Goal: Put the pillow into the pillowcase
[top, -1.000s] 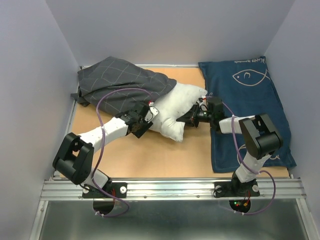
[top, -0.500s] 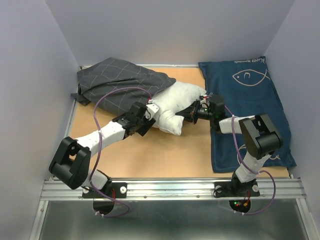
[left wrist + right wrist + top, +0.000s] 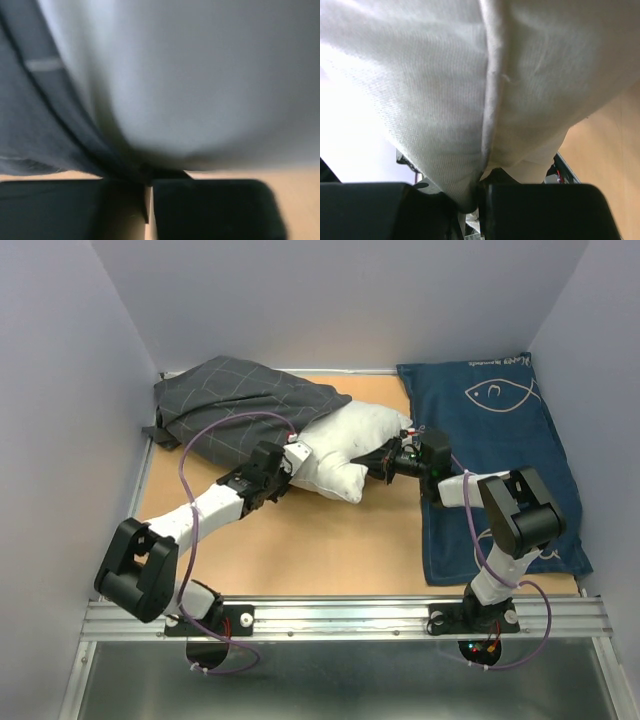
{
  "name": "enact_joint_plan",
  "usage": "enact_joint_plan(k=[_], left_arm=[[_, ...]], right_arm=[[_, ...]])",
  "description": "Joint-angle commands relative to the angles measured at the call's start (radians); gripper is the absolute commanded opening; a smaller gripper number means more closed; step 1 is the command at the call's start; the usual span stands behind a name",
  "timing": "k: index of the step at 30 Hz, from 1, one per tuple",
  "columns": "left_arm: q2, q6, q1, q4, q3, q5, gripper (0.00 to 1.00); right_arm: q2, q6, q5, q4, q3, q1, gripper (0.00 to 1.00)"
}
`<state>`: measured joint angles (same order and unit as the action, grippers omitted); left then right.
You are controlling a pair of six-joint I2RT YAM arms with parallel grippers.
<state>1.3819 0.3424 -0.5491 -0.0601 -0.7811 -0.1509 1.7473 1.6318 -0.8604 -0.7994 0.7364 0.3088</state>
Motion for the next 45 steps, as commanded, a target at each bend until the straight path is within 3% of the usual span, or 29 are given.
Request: enact_joint_plan(k=[1,4,5,8,12,14,17,19,22,24,25,27,28,30,32,34,35,37,40,45], left_arm=[[-0.118,0.038,-0.061,-0.052,-0.157,0.485,0.00],[-0.083,0.023,-0.175,-0.154,-0.323,0.701,0.00],[-0.066,0.006,-0.202,-0.164,-0.377,0.837,0.00],[0.025,-0.039,-0.258,-0.167,-0.582,0.994,0.00],[0.124,0.026,-0.256,-0.278,-0.708,1.060,0.00],[0.149,0.093,-0.256,-0.329,-0.736,1.070,0.00],[0.129,0.106,-0.250,-0.339,-0.692,1.082,0.00],[0.091,0.112,-0.250,-0.331,-0.640,1.079,0.00],[0.034,0.102,-0.250,-0.300,-0.575,1.067,0.00],[0.013,0.099,-0.250,-0.299,-0.566,1.035,0.03],[0.011,0.107,-0.249,-0.317,-0.575,1.019,0.09],[0.017,0.119,-0.238,-0.388,-0.641,0.947,0.45],[0.022,0.104,-0.220,-0.405,-0.670,0.947,0.45],[0.025,0.029,-0.128,-0.417,-0.752,0.953,0.58],[0.026,-0.126,-0.054,-0.376,-0.785,0.944,0.64],[0.031,-0.198,0.041,-0.348,-0.813,0.877,0.66],[0.034,-0.250,0.060,-0.336,-0.810,0.741,0.67],[0.080,-0.269,0.083,-0.371,-0.828,0.616,0.67],[0.144,-0.331,0.084,-0.366,-0.833,0.411,0.68],[0.216,-0.391,0.084,-0.379,-0.854,0.122,0.59]], right_arm=[[-0.026,0.037,0.049,-0.115,0.079,0.013,0.00],[-0.009,0.053,0.081,-0.115,0.133,0.024,0.01],[-0.008,0.051,0.095,-0.115,0.188,0.032,0.01],[-0.009,0.028,0.127,-0.113,0.259,0.047,0.01],[-0.011,-0.035,0.158,-0.104,0.171,0.128,0.00],[0.004,-0.169,0.195,-0.051,0.109,0.177,0.01],[0.081,-0.314,0.239,0.061,0.028,0.194,0.01],[0.116,-0.313,0.250,0.071,0.003,0.181,0.00],[0.162,-0.398,0.258,0.149,0.052,0.191,0.01],[0.184,-0.551,0.261,0.256,0.115,0.203,0.01],[0.210,-0.607,0.255,0.296,0.132,0.208,0.01],[0.224,-0.821,0.218,0.441,0.169,0.223,0.00],[0.218,-0.822,0.218,0.442,0.167,0.223,0.01],[0.195,-0.930,0.204,0.492,0.137,0.222,0.01],[0.140,-1.005,0.205,0.503,0.104,0.222,0.00],[0.101,-1.041,0.208,0.509,0.066,0.222,0.01],[0.077,-1.070,0.207,0.516,0.058,0.222,0.01],[0.054,-1.099,0.196,0.517,0.041,0.225,0.01],[0.005,-1.147,0.202,0.519,0.032,0.239,0.01],[-0.057,-1.247,0.231,0.557,0.026,0.274,0.01]])
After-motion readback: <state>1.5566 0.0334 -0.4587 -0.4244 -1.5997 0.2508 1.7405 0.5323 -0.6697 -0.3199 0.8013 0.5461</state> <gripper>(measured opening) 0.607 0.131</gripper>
